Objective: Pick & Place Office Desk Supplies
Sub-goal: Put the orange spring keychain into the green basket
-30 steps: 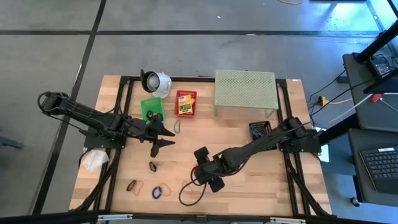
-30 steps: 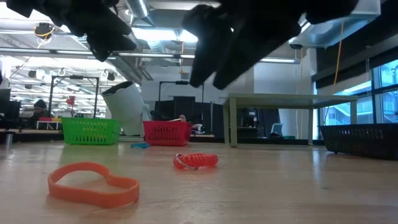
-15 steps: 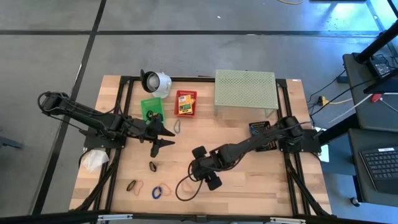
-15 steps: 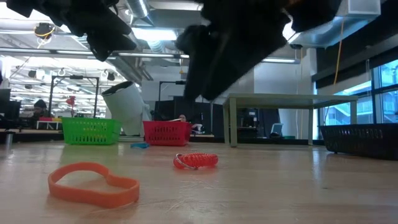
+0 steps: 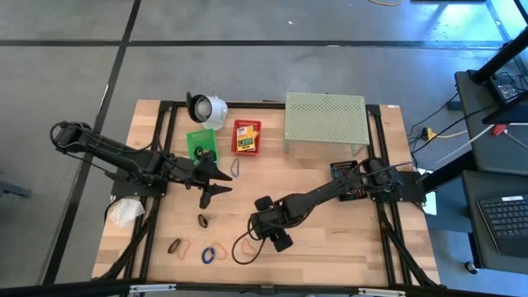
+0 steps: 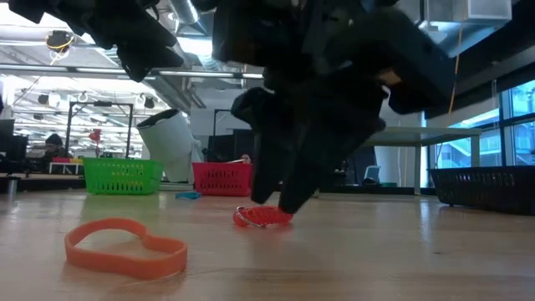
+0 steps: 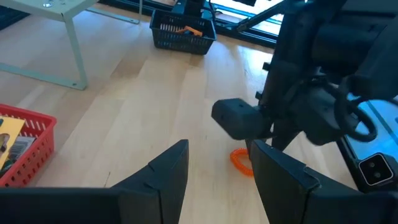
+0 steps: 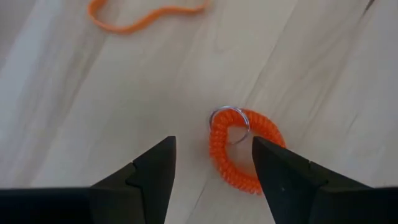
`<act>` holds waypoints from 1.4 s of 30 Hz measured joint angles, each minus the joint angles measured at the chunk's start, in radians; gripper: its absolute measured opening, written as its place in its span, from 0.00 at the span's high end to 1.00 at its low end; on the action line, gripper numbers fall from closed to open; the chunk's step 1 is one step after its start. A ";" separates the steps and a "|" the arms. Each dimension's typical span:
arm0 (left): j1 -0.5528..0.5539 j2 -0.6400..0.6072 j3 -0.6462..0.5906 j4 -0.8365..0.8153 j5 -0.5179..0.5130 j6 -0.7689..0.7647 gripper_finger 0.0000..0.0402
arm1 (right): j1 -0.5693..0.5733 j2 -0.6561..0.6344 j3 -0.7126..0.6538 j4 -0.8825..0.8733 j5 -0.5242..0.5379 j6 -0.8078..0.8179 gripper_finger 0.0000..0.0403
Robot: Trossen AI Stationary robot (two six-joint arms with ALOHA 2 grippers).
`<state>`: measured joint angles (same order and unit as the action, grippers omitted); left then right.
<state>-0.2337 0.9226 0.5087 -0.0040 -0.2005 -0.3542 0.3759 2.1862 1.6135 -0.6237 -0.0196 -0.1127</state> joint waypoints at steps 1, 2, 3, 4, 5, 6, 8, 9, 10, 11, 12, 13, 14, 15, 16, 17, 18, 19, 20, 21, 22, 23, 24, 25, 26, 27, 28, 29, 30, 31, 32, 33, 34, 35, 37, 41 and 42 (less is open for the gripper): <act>0.000 0.000 0.000 0.000 0.000 0.001 0.58 | 0.000 0.005 0.000 -0.001 0.000 0.000 0.47; 0.000 0.000 0.000 0.000 0.000 0.001 0.58 | 0.000 0.013 0.000 0.000 0.000 0.000 0.47; 0.000 0.000 0.000 0.000 0.000 0.001 0.58 | 0.000 0.021 0.000 0.004 0.000 0.000 0.47; 0.000 0.000 0.000 0.000 0.000 0.001 0.58 | 0.000 0.029 0.000 0.004 -0.001 0.002 0.47; 0.000 0.000 0.000 0.000 0.000 0.001 0.58 | 0.000 0.032 0.001 0.004 0.000 0.005 0.48; 0.000 0.000 0.000 0.000 0.000 0.001 0.58 | 0.000 0.037 0.002 0.004 -0.001 0.012 0.48; 0.000 0.000 0.000 0.000 0.000 0.001 0.58 | -0.001 0.041 0.003 0.002 -0.007 0.024 0.51; 0.000 0.000 0.000 0.000 0.000 0.001 0.58 | -0.001 0.041 0.003 0.001 -0.007 0.026 0.53; 0.000 0.000 0.000 0.000 0.000 0.001 0.58 | -0.001 0.042 0.003 0.001 -0.007 0.026 0.56; 0.000 0.000 0.000 0.000 0.000 0.001 0.58 | 0.000 0.042 0.003 0.002 -0.007 0.027 0.59; 0.000 0.000 0.000 0.000 0.000 0.001 0.58 | 0.000 0.042 0.003 0.001 -0.005 0.033 0.64; 0.000 0.000 0.000 0.000 0.000 0.001 0.58 | -0.001 0.041 0.003 0.001 -0.005 0.045 0.68; 0.000 0.000 0.000 0.000 0.000 0.001 0.58 | -0.002 0.041 0.003 0.001 -0.005 0.055 0.74; 0.000 0.000 0.000 0.000 0.000 0.001 0.58 | -0.002 0.041 0.003 0.004 -0.004 0.064 0.80; 0.000 0.000 0.000 0.000 0.000 0.001 0.58 | -0.003 0.041 0.003 0.004 -0.003 0.069 0.86; 0.000 0.000 0.000 0.000 0.000 0.001 0.58 | -0.003 0.041 0.003 0.005 -0.003 0.070 0.91; 0.000 0.000 0.000 0.000 0.000 0.000 0.58 | -0.003 0.041 0.003 0.005 -0.001 0.070 0.95; 0.000 0.000 0.000 0.000 0.000 0.000 0.58 | -0.003 0.041 0.003 0.004 0.004 0.070 0.96; 0.000 0.000 0.000 0.000 0.000 0.000 0.58 | -0.003 0.041 0.003 0.004 0.014 0.072 0.96; 0.000 0.000 0.000 0.000 0.000 0.000 0.58 | -0.003 0.041 0.003 0.004 0.025 0.078 0.95; 0.000 0.000 0.000 0.000 0.000 0.000 0.58 | -0.002 0.041 0.003 0.003 0.031 0.081 0.95; 0.000 0.000 0.000 0.000 0.000 0.000 0.58 | -0.002 0.041 0.003 0.003 0.031 0.084 0.96; 0.000 0.000 0.000 0.000 0.000 0.000 0.58 | -0.002 0.041 0.003 0.003 0.031 0.093 0.97; 0.000 0.000 0.000 0.000 0.000 0.000 0.58 | -0.002 0.041 0.003 0.002 0.031 0.104 0.98; 0.000 0.000 0.000 0.000 0.000 0.000 0.58 | -0.002 0.041 0.003 0.001 0.031 0.109 0.98; 0.000 0.000 0.000 0.000 0.000 0.000 0.58 | -0.002 0.040 0.002 0.000 0.031 0.120 0.98; 0.000 0.000 0.000 0.000 0.000 0.001 0.58 | -0.003 0.036 0.002 -0.001 0.032 0.130 0.98; 0.000 0.000 0.000 0.000 -0.005 0.004 0.58 | -0.003 0.032 0.001 -0.004 0.031 0.135 0.98; 0.000 0.000 0.000 0.000 -0.015 0.013 0.58 | -0.003 0.026 -0.001 -0.013 0.036 0.147 0.98; 0.000 0.000 0.000 0.000 -0.029 0.024 0.58 | -0.003 0.017 -0.003 -0.026 0.048 0.162 0.98; 0.000 0.000 0.000 0.000 -0.040 0.035 0.58 | -0.004 0.007 -0.005 -0.033 0.053 0.177 0.98; 0.000 0.000 0.000 0.000 -0.044 0.043 0.58 | -0.005 -0.005 -0.005 -0.029 0.054 0.193 0.98; 0.000 0.000 0.000 0.000 -0.043 0.045 0.58 | -0.006 -0.023 -0.005 -0.028 0.064 0.209 0.98; 0.000 0.000 0.000 0.002 -0.043 0.051 0.58 | -0.006 -0.045 -0.004 -0.033 0.075 0.224 0.98; 0.000 0.000 0.000 0.009 -0.042 0.053 0.58 | -0.004 -0.086 -0.002 -0.037 0.097 0.254 0.98; 0.000 0.000 0.000 0.051 -0.079 0.089 0.58 | -0.001 -0.172 -0.003 -0.028 0.137 0.308 0.98; 0.000 0.000 0.000 0.062 -0.100 0.102 0.58 | 0.000 -0.198 -0.003 -0.027 0.154 0.326 0.98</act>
<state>-0.2337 0.9226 0.5087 0.0579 -0.3007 -0.2522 0.3761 1.9882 1.6108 -0.6506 0.1342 0.2134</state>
